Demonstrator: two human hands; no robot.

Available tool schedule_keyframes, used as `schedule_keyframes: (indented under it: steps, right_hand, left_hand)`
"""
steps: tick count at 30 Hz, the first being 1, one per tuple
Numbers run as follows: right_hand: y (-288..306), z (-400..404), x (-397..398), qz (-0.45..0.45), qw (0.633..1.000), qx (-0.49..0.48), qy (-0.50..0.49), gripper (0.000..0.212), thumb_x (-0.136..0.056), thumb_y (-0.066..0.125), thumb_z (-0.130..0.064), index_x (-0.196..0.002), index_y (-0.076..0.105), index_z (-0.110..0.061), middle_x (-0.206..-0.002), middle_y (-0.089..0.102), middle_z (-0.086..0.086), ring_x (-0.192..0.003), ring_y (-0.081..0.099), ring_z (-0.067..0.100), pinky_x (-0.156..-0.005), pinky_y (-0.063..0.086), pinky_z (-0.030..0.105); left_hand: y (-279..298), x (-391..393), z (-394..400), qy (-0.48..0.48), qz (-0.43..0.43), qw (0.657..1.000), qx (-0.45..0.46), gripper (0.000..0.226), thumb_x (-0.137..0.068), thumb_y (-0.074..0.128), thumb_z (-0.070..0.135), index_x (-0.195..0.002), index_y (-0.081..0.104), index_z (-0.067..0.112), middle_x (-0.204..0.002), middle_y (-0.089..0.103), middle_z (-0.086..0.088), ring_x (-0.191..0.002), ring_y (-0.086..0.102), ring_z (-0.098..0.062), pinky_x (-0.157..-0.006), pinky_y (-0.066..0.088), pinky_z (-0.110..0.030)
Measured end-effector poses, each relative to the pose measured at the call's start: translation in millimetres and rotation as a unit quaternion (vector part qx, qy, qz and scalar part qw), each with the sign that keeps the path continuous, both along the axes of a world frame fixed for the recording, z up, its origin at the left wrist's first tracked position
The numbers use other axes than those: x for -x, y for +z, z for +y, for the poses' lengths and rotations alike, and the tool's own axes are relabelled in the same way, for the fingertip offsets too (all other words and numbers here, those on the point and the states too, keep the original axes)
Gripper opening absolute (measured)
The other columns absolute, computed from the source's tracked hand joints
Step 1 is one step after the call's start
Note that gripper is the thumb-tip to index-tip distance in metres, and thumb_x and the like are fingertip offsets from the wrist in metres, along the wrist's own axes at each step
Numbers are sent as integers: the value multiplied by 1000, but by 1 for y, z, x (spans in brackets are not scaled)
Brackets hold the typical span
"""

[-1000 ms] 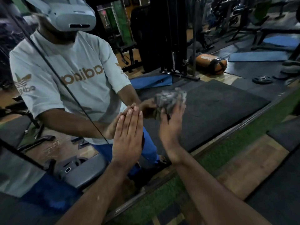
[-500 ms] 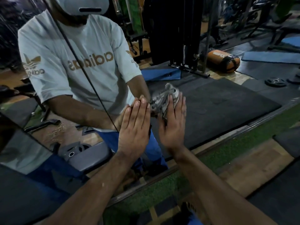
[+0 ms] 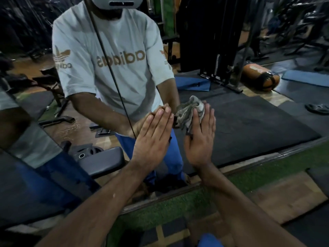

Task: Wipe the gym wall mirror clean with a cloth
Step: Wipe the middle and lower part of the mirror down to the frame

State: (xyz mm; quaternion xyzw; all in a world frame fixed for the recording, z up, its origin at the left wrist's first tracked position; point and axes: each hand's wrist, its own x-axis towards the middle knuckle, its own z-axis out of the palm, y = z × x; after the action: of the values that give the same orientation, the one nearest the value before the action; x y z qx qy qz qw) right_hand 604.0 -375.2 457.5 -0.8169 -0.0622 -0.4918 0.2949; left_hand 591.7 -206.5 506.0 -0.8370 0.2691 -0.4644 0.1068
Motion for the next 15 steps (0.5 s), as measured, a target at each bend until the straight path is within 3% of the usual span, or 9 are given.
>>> schedule_keyframes:
  steps: [2,8,13,15]
  right_hand:
    - [9,13,0,1,1000,-19,6,61,-102,46,-17,-160,29,-14,-166,24,28,-159,11,40,-129,13,57]
    - [4,-16,-7,-60,979,186,62,53,-106,39,-18,-159,36,-23,-165,30,16,-162,2,28,-131,7,49]
    - [22,-9,-9,-57,987,131,73,64,-98,56,-12,-159,38,-23,-167,29,17,-161,7,33,-129,10,55]
    - [16,2,-5,-55,978,180,90,71,-97,62,-10,-160,34,-24,-170,21,10,-162,3,32,-129,11,56]
  left_hand:
    - [-1,2,-1,2,9,1000,14,69,-94,61,15,-154,32,-2,-163,23,-18,-153,20,-31,-127,10,-45]
    - [6,13,-1,-16,25,999,45,63,-94,54,2,-153,33,-4,-161,30,-21,-152,26,-33,-123,25,-49]
    - [-13,27,-4,80,2,989,127,66,-94,58,5,-153,31,-5,-161,29,-22,-151,26,-35,-122,26,-53]
    - [-14,30,0,97,-2,985,144,75,-87,64,1,-153,31,-5,-161,28,-22,-152,24,-34,-123,24,-52]
